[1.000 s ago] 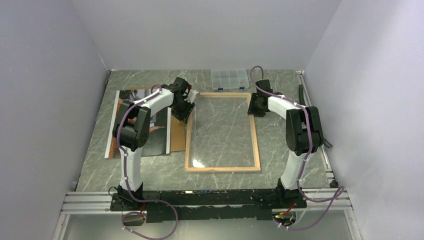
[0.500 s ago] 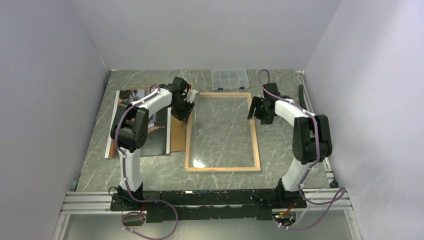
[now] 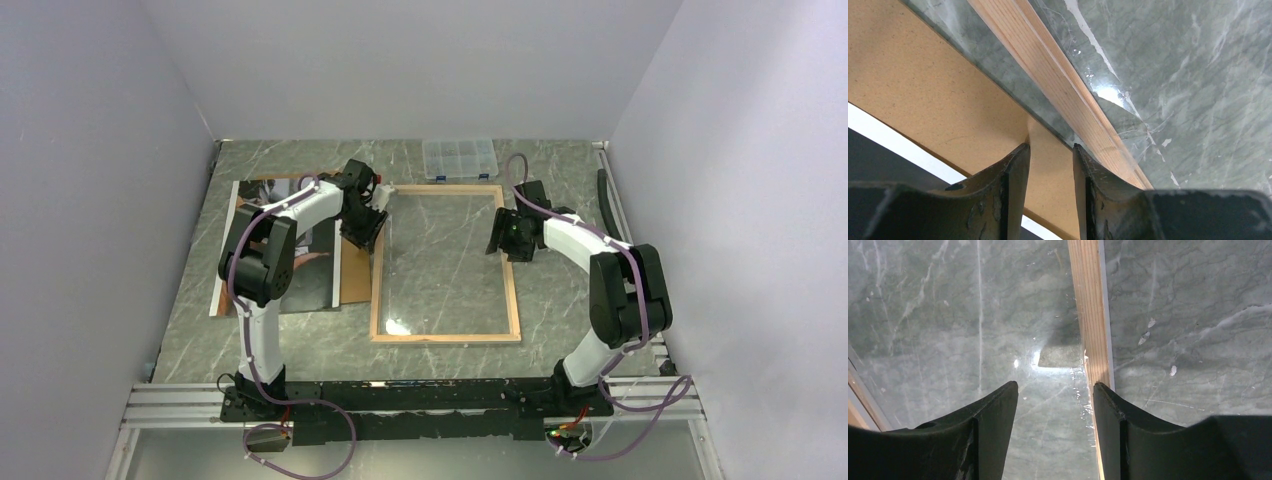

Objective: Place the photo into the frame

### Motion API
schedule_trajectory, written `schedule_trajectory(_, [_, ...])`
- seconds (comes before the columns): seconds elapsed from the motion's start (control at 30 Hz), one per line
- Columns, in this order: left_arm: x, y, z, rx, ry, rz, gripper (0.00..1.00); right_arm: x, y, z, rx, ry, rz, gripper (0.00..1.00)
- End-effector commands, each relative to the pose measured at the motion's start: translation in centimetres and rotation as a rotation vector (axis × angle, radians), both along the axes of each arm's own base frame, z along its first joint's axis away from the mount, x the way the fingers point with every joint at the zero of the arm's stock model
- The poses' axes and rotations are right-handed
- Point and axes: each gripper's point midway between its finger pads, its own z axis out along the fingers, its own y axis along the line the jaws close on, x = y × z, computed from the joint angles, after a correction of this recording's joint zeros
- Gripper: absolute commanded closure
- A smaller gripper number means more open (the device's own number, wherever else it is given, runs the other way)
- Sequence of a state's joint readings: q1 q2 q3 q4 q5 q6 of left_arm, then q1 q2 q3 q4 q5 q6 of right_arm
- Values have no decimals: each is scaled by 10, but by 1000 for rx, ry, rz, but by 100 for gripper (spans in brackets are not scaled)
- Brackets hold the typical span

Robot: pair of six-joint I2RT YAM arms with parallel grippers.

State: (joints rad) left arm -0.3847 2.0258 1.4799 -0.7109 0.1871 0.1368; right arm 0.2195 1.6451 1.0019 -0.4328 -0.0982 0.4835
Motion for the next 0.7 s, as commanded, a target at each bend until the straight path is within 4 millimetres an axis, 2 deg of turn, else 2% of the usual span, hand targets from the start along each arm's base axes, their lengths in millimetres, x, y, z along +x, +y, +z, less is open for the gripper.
schedule_trajectory(0.0, [3, -5, 15, -35, -39, -5, 57, 9, 3, 1, 17, -19, -13, 40])
schedule_trajectory(0.23, [0, -9, 3, -45, -21, -4, 58, 6, 16, -9, 83, 9, 6, 44])
schedule_trajectory(0.37, [-3, -12, -6, -49, -1, -4, 58, 3, 25, -8, 134, 13, 15, 45])
schedule_trajectory(0.67, [-8, -21, -16, -42, 14, -28, 59, 12, 55, 20, 312, -48, 62, 45])
